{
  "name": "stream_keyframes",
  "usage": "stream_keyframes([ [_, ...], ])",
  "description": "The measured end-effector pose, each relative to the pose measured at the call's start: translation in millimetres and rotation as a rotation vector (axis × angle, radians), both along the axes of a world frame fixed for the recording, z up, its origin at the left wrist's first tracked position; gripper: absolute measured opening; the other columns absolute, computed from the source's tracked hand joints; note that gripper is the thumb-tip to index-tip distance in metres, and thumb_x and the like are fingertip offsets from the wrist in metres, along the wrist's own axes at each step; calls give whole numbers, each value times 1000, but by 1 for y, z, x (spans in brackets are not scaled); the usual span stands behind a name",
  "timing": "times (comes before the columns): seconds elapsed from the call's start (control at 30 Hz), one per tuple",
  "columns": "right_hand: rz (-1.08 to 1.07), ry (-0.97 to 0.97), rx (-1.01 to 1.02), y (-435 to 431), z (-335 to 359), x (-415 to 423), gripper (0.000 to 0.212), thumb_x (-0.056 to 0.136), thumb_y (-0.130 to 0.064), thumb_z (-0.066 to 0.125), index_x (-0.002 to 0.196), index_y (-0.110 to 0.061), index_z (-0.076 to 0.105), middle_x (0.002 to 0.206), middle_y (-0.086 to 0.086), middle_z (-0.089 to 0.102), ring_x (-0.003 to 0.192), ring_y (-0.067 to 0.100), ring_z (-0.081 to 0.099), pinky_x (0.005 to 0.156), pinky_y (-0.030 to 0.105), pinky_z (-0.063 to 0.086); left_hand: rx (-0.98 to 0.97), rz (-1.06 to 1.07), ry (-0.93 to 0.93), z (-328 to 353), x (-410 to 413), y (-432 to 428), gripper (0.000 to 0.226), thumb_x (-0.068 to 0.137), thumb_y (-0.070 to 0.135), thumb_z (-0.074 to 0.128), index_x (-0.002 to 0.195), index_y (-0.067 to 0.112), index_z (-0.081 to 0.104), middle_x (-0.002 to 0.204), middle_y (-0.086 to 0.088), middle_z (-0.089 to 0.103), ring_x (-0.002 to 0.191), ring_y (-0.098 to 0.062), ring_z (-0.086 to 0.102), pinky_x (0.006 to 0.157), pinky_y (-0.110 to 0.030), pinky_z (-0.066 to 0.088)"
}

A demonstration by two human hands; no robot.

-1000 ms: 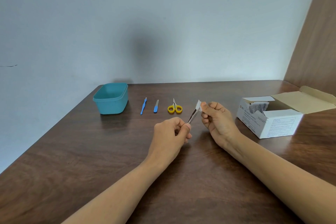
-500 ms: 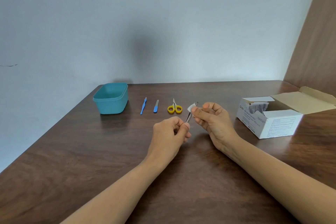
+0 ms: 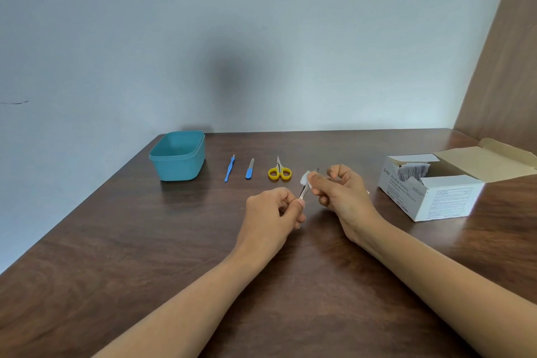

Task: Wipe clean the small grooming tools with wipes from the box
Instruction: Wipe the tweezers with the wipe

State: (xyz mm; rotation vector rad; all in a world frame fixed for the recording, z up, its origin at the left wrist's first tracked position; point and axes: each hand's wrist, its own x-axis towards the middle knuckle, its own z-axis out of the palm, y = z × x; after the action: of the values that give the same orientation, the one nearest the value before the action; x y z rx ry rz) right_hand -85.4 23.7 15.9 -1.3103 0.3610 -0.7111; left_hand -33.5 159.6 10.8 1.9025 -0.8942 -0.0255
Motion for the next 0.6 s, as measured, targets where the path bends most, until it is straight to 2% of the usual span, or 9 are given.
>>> stream_keyframes([
  [0.17,12,55,-66,6,-2,-2,36,83,-8,70,76,-18,36,52,-3,56,47,7,45,47,19,36,20,2,-16,1,-1,1,19,93,27,58,81,16,67,68,8,71,59,3,65,62,-6,48],
  [0.3,33,120,-213,15,-6,-1,36,82,-8,71,72,-17,37,51,-7,59,50,2,53,52,17,40,-4,22,14,1,2,1,16,92,24,60,83,16,69,67,9,70,59,4,65,59,-4,48],
  [0.43,64,124,-172,13,-3,-2,35,82,-8,71,73,-16,37,50,-6,57,50,4,51,48,17,39,12,24,-8,1,0,0,16,93,28,59,81,23,68,68,11,70,62,5,65,61,-5,48],
  [0.53,63,133,-142,10,-3,-2,34,82,-8,70,74,-17,39,51,-4,57,48,5,50,49,21,39,21,31,-14,1,-1,0,17,93,28,58,83,23,71,70,10,71,63,4,65,64,-12,53],
  [0.6,59,137,-132,9,-3,-2,33,82,-8,71,75,-17,40,52,-3,58,49,6,51,50,22,39,21,26,-2,1,-1,-1,16,93,25,57,85,21,71,70,10,71,63,4,65,62,-12,53],
])
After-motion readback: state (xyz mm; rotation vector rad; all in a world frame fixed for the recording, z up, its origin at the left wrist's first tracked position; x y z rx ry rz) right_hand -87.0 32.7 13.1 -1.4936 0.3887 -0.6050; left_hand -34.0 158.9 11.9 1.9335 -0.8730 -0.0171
